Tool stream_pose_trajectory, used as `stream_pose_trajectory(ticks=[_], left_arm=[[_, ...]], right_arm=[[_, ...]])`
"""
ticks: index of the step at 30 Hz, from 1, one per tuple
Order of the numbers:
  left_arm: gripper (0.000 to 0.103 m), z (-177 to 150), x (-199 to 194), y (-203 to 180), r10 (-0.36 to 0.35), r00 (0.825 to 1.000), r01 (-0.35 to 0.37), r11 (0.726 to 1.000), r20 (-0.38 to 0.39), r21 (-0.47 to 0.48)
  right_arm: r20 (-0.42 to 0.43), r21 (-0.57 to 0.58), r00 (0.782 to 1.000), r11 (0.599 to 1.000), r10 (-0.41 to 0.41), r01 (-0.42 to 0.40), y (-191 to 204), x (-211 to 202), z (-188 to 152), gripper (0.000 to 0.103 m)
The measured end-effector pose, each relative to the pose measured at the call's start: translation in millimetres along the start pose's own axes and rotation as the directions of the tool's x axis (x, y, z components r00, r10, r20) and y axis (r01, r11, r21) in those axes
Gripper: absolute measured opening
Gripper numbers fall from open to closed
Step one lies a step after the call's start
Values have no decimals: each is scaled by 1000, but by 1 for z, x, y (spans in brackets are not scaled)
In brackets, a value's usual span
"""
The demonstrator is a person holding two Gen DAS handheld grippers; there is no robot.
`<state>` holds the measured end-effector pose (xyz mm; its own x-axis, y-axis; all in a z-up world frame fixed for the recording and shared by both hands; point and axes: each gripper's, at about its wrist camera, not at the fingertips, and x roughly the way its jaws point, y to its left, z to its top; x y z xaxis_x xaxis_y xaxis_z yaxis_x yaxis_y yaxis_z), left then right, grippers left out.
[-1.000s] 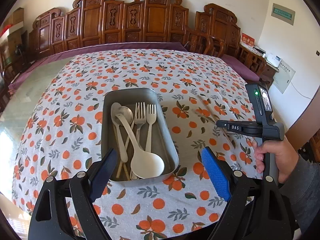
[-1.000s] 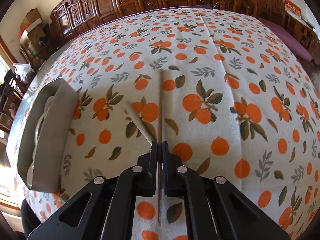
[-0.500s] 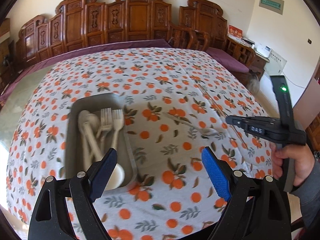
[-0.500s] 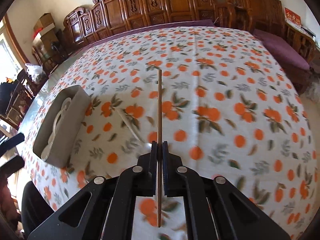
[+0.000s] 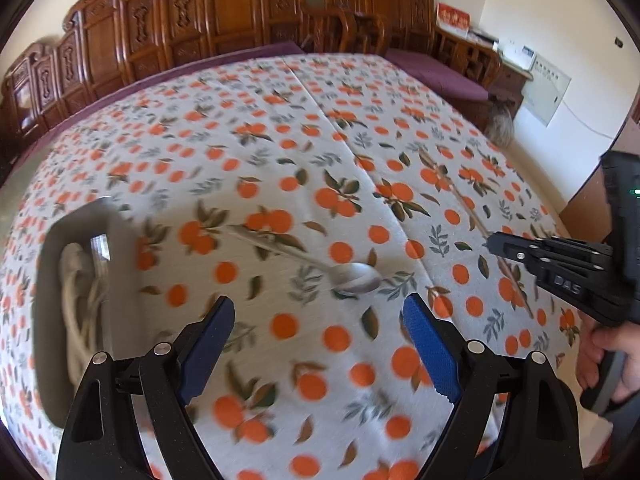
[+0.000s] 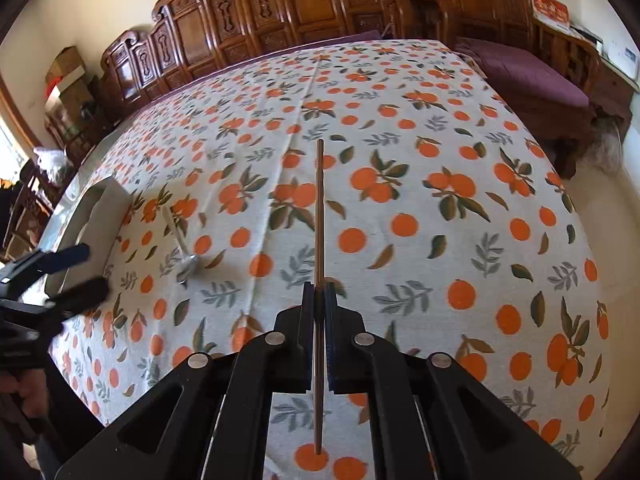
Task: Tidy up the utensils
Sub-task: 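Grasp a wooden chopstick with the right tool while the left approaches a steel spoon, then close the left tool on the steel spoon handle and lift it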
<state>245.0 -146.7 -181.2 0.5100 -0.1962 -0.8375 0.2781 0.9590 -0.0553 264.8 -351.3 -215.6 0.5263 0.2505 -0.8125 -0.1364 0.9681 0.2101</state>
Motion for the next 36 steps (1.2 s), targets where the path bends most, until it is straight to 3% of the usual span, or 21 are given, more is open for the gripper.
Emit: stream_pose_trajectory(ticks=[8,14,20,25,28,36], left_arm=[[81,15,44,-25,36,997,-34,999,-62,36],[70,22,59,-42,87,993,-78,991,-77,108],[52,20,66,-34,102,988,-88,989,-117,122],[22,11,64,-24,68,988,-51,992,-141,117],[12,5,58,-19,56,990,-41,992,-133,116],[1,-3,31,-4,34,996,-25,993,-77,115]], right_arm=[[4,63,1000,998,7,-7,-22,-1,1,6],[-3,64,1000,998,10,-9,-23,1,0,6],[-10,46,1000,999,14,-13,-17,3,-1,6],[-12,36,1000,999,14,-13,-13,3,-2,6],[-12,31,1000,999,12,-12,-11,3,-2,6],[-16,9,1000,1000,12,-12,-4,4,-3,6]])
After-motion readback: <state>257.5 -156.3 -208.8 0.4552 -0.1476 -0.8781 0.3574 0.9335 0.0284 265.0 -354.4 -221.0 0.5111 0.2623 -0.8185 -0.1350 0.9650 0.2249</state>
